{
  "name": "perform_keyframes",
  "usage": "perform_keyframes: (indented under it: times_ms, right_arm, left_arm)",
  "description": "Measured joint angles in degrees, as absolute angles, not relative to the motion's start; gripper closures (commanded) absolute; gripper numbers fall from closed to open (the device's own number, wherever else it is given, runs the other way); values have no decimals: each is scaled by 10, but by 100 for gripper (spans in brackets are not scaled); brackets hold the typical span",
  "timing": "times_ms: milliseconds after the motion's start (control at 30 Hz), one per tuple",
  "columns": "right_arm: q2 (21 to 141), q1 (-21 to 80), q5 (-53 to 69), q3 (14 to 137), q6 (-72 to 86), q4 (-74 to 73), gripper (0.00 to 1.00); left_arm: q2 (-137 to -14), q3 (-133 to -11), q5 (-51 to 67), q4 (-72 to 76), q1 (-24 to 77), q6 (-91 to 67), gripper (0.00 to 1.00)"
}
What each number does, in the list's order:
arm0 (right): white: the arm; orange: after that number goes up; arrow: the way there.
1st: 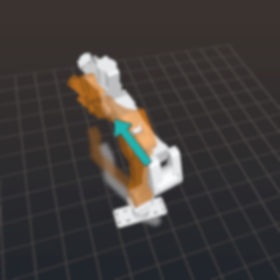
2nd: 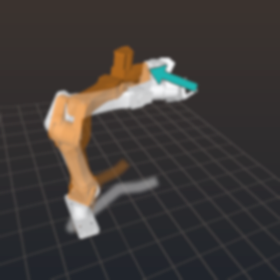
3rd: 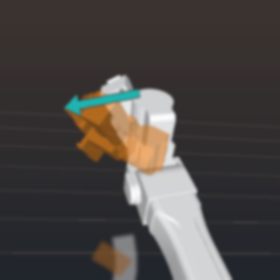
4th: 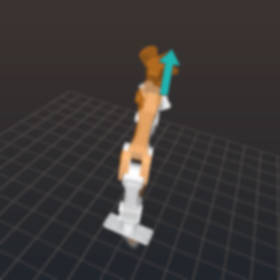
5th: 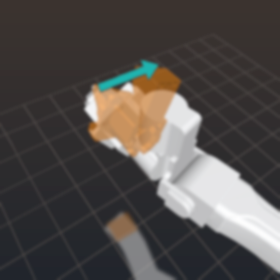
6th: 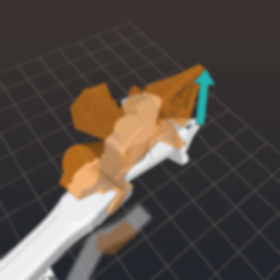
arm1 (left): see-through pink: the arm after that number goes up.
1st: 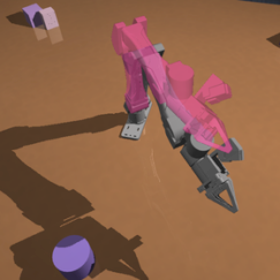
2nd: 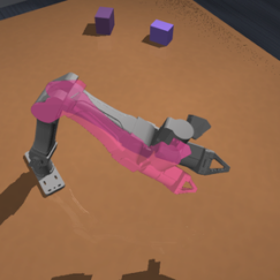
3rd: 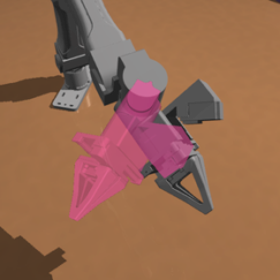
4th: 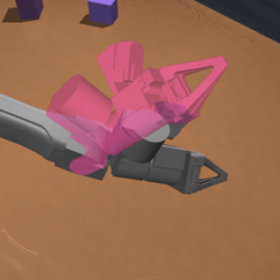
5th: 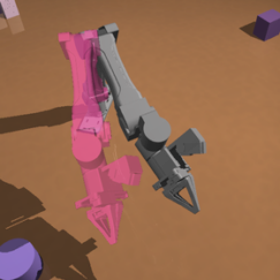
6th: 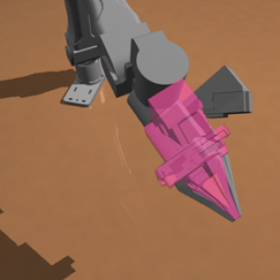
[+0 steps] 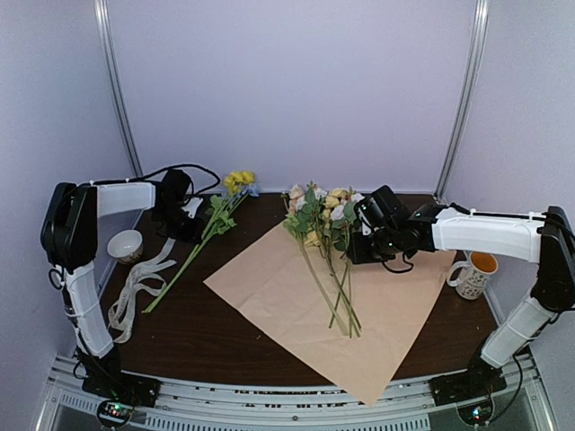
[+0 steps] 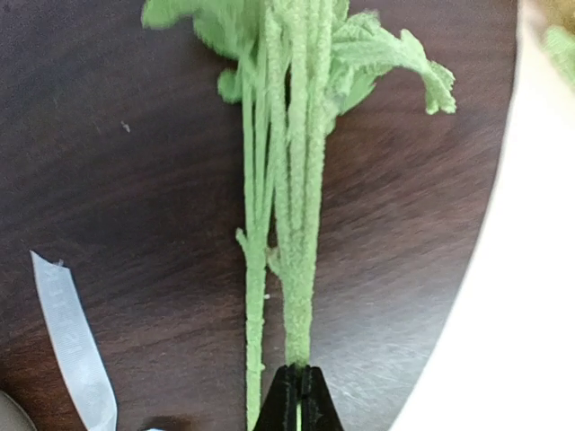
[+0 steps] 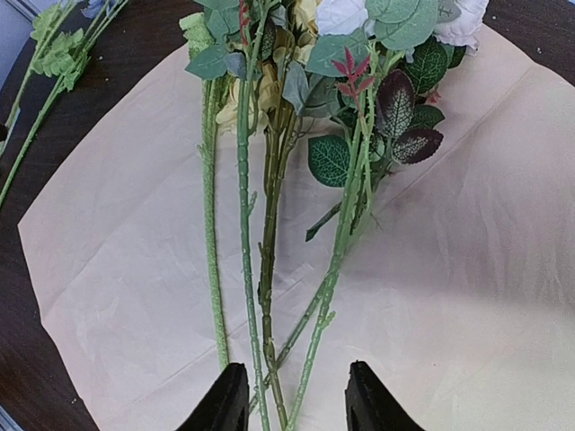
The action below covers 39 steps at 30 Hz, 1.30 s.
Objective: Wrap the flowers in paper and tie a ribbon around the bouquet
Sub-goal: Pick up the fake flower from the corner of the board, then pass from the left arm to the right
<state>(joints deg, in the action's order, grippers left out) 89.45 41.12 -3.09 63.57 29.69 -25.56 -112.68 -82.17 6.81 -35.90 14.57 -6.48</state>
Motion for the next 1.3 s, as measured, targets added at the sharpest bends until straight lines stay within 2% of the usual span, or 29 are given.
perform_keyframes:
  times_ms: [167,367,533,667,733,867,1033,1100,1133,1167,1267,1300]
  right_arm:
    - [894,411,-31,635,297,-256,61]
    - [858,412,-3,611,278,-221,60]
    - [779,428,115,559,272,-70,55]
    - [775,454,210,582,289,79,54]
    - [794,468,244,623,299,124,50]
    - [833,496,285,708,314,189,29]
    - [852,517,305,766,319,223,27]
    - [859,523,304,780,319,225,31]
    - [863,525,304,786,319,224,38]
    - [868,526,304,791,319,224,49]
    - [881,528,305,797,317,218,91]
    - [883,528,306,797,319,213,100]
  left_arm:
    - [-1066,-801,103,-312,146,-85,100]
    - [-969,-719,154,-224,154,-134,100]
    - [-842,-662,174,-145,221,-159,100]
    - [-757,-649,207,-70,307,-169,100]
    - [-728,-647,234,-29,339,-182,100]
    - [-701,-642,266,26,361,-209,100]
    - [-687,-631,303,71,385,-244,100]
    - [-684,-631,308,74,409,-245,100]
    - [-683,-631,309,75,417,-245,100]
    - [-682,-631,310,76,427,-244,100]
    - [-683,-631,317,77,443,-244,100]
    - [-684,-631,319,79,445,-244,100]
